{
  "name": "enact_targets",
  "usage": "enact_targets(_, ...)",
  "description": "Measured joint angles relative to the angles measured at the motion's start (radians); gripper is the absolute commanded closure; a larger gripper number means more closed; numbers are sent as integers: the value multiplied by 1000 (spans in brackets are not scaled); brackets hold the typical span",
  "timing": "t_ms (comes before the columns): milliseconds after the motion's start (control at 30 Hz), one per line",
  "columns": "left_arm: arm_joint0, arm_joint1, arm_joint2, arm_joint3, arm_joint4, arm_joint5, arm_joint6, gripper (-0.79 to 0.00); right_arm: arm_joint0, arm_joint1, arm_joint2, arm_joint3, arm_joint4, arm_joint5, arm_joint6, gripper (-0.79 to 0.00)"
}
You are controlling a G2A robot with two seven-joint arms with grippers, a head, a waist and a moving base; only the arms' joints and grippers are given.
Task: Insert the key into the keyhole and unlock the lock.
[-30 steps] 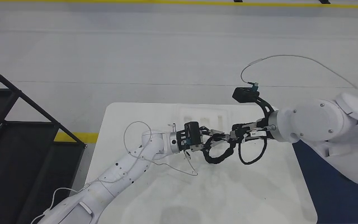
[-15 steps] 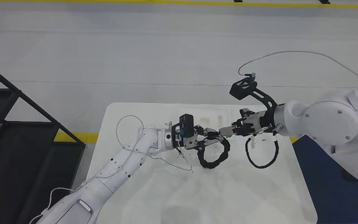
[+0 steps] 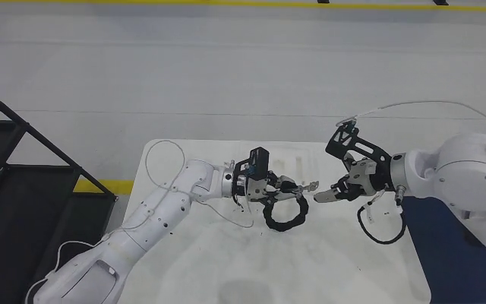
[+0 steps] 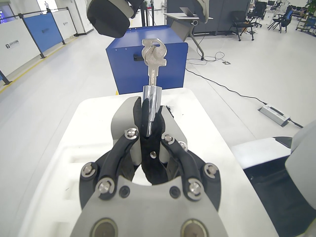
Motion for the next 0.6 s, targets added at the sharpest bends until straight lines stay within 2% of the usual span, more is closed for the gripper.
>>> enact_targets(267,-95,49,102,-7,-171,0,-101,0,-80,12,31,12,15,-80,-35,-785)
enact_targets(600,-160,79,193,32,-212,0,-85,0,-88,10,33,19,21,-90,-51,-785)
